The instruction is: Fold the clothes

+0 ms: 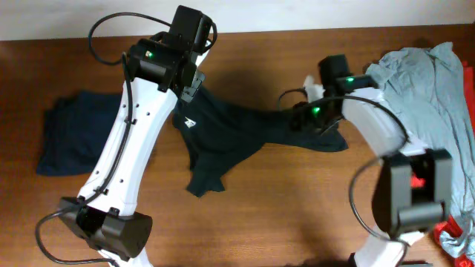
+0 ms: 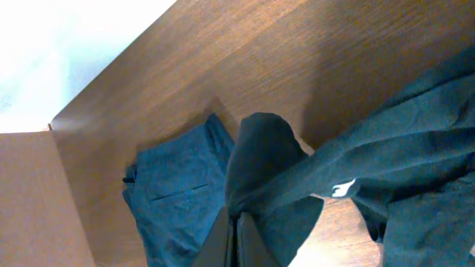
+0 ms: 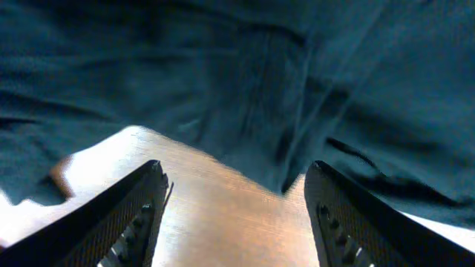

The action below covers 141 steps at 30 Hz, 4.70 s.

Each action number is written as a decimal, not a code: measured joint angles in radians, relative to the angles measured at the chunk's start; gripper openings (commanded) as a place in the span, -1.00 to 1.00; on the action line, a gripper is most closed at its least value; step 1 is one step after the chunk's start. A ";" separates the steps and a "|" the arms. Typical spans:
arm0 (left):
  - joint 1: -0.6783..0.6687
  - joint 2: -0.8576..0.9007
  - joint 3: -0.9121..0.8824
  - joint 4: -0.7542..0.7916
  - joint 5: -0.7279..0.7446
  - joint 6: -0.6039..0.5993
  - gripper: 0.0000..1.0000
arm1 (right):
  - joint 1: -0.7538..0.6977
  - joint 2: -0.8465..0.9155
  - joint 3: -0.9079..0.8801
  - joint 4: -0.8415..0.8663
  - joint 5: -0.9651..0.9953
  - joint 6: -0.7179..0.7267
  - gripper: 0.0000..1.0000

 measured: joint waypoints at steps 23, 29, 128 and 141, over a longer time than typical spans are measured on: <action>0.000 -0.001 0.000 0.002 0.007 0.000 -0.99 | -0.029 -0.099 -0.009 0.020 0.045 0.034 -0.92; 0.000 -0.034 0.000 0.004 0.008 -0.003 -1.00 | -0.036 -0.406 0.005 -0.019 0.160 0.052 -0.92; 0.393 -0.659 -0.783 0.120 0.460 -0.325 0.36 | -0.149 -0.661 -0.239 -0.224 0.203 0.274 0.62; 0.393 -0.515 -1.347 0.512 0.734 -0.334 0.39 | -0.149 -0.362 -0.392 -0.089 0.172 0.323 0.60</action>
